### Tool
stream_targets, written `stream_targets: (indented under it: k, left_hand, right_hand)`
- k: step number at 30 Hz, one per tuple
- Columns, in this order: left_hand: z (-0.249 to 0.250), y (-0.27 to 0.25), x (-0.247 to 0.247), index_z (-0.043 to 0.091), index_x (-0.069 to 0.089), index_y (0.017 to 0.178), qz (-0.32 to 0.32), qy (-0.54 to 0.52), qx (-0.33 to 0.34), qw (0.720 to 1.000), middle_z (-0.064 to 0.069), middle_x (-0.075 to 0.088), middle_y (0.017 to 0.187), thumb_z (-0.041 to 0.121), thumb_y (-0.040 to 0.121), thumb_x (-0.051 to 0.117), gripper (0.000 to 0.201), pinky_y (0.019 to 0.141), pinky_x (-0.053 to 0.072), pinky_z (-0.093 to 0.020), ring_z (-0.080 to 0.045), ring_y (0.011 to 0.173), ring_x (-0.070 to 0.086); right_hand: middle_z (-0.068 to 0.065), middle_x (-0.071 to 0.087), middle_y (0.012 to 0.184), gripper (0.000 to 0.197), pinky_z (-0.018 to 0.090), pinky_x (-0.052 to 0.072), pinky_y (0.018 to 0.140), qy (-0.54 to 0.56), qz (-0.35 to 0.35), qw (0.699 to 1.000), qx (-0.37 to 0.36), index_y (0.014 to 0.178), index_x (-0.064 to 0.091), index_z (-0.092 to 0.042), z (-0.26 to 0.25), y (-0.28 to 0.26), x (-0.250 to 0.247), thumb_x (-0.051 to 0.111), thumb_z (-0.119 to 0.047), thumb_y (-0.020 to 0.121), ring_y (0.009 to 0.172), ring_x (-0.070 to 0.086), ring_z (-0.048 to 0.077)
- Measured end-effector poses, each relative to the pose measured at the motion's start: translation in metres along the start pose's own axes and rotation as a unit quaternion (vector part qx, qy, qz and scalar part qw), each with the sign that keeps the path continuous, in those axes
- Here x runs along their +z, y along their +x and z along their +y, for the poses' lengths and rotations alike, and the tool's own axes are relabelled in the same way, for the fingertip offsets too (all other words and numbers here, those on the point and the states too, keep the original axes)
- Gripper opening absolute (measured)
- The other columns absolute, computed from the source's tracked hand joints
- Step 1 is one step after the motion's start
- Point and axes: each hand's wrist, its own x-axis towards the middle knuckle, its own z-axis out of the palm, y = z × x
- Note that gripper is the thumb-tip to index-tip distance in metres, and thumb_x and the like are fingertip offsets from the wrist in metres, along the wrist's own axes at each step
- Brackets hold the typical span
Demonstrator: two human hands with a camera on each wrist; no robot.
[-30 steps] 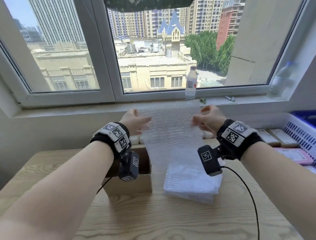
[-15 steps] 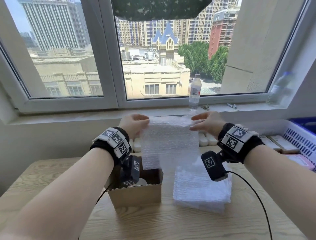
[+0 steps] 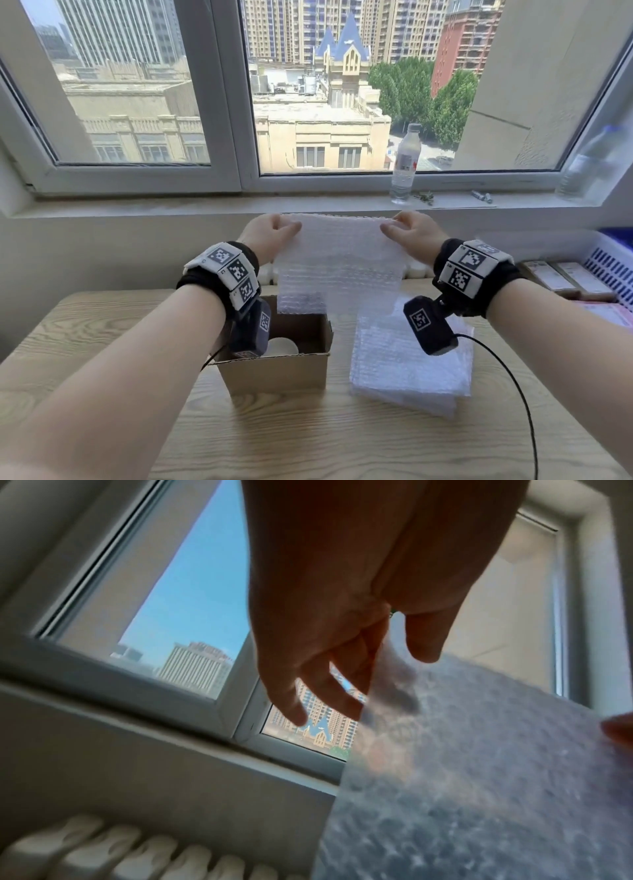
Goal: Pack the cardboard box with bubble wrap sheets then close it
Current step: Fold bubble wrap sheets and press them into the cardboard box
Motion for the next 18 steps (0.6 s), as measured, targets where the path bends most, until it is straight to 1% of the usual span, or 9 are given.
stream_targets:
  k: [2, 4, 6, 8, 10, 12, 15, 16, 18]
  left_hand:
    - [-0.003, -0.003, -0.001, 0.015, 0.053, 0.103, -0.005, -0.092, -0.031, 0.995, -0.003, 0.060, 0.097, 0.033, 0.089, 0.061, 0.024, 0.075, 0.052, -0.033, -0.016, 0.083, 0.060]
    - [-0.005, -0.006, 0.000, 0.014, 0.049, 0.115, -0.041, -0.145, -0.058, 0.987, -0.004, 0.061, 0.103, 0.021, 0.080, 0.073, 0.043, 0.081, 0.056, -0.037, -0.021, 0.095, 0.064]
    - [-0.007, -0.008, 0.002, 0.010, 0.047, 0.123, -0.060, -0.126, -0.055, 0.989, -0.010, 0.061, 0.109, 0.011, 0.077, 0.075, 0.054, 0.086, 0.056, -0.042, -0.025, 0.101, 0.064]
    - [-0.007, -0.009, 0.003, 0.008, 0.044, 0.128, -0.033, -0.125, -0.049, 0.990, -0.012, 0.059, 0.112, 0.008, 0.080, 0.072, 0.056, 0.088, 0.056, -0.042, -0.026, 0.102, 0.064]
    - [-0.008, -0.008, 0.001, 0.008, 0.041, 0.131, -0.011, -0.143, -0.054, 0.988, -0.013, 0.058, 0.116, 0.011, 0.082, 0.070, 0.057, 0.090, 0.055, -0.042, -0.026, 0.104, 0.063]
    - [-0.009, -0.006, 0.000, 0.008, 0.039, 0.135, -0.001, -0.143, -0.056, 0.988, -0.015, 0.058, 0.122, 0.018, 0.083, 0.070, 0.062, 0.092, 0.053, -0.045, -0.028, 0.108, 0.062]
    - [-0.013, -0.004, 0.002, 0.007, 0.037, 0.138, 0.023, -0.114, -0.057, 0.992, -0.013, 0.052, 0.128, 0.030, 0.082, 0.070, 0.069, 0.094, 0.051, -0.047, -0.028, 0.113, 0.058]
    - [-0.014, -0.004, 0.002, 0.007, 0.038, 0.137, 0.037, -0.099, -0.054, 0.993, -0.013, 0.052, 0.128, 0.033, 0.082, 0.070, 0.068, 0.095, 0.051, -0.046, -0.028, 0.114, 0.057]
    - [-0.015, -0.004, 0.005, 0.009, 0.039, 0.134, 0.066, -0.072, -0.049, 0.994, -0.012, 0.054, 0.123, 0.036, 0.082, 0.069, 0.065, 0.094, 0.050, -0.043, -0.027, 0.110, 0.057]
  right_hand:
    - [0.012, 0.060, 0.120, 0.041, 0.032, 0.045, 0.087, 0.048, 0.024, 0.998, 0.012, 0.120, 0.053, 0.000, 0.003, 0.002, 0.005, 0.055, -0.031, 0.093, 0.109, 0.057, 0.026]
    - [0.010, 0.059, 0.113, 0.043, 0.033, 0.046, 0.086, 0.087, 0.047, 0.995, 0.022, 0.122, 0.052, 0.000, 0.005, 0.005, 0.009, 0.055, -0.030, 0.092, 0.100, 0.055, 0.022]
    - [0.006, 0.054, 0.109, 0.045, 0.029, 0.046, 0.078, 0.117, 0.048, 0.991, 0.037, 0.127, 0.048, -0.002, 0.004, 0.005, 0.011, 0.056, -0.030, 0.092, 0.097, 0.052, 0.018]
    - [0.011, 0.054, 0.116, 0.053, 0.034, 0.052, 0.082, 0.182, 0.003, 0.981, 0.064, 0.132, 0.042, -0.007, 0.005, 0.004, 0.010, 0.064, -0.023, 0.087, 0.102, 0.057, 0.024]
    - [0.016, 0.054, 0.120, 0.064, 0.042, 0.054, 0.084, 0.248, -0.059, 0.962, 0.099, 0.135, 0.037, -0.013, 0.005, 0.001, 0.008, 0.069, -0.006, 0.080, 0.103, 0.061, 0.030]
    - [0.018, 0.055, 0.122, 0.063, 0.041, 0.056, 0.076, 0.279, -0.059, 0.953, 0.104, 0.132, 0.038, -0.013, 0.005, -0.001, 0.008, 0.068, 0.004, 0.079, 0.099, 0.062, 0.031]
    - [0.021, 0.058, 0.120, 0.056, 0.043, 0.056, 0.080, 0.307, 0.007, 0.945, 0.113, 0.124, 0.040, -0.016, 0.008, -0.002, 0.008, 0.071, -0.002, 0.078, 0.100, 0.064, 0.033]
    - [0.020, 0.059, 0.116, 0.054, 0.045, 0.055, 0.084, 0.286, 0.029, 0.951, 0.111, 0.119, 0.041, -0.019, 0.009, -0.002, 0.008, 0.073, -0.006, 0.078, 0.099, 0.064, 0.032]
    - [0.014, 0.059, 0.107, 0.046, 0.039, 0.054, 0.081, 0.217, 0.070, 0.970, 0.084, 0.113, 0.042, -0.018, 0.011, -0.004, 0.007, 0.073, -0.013, 0.079, 0.091, 0.062, 0.026]
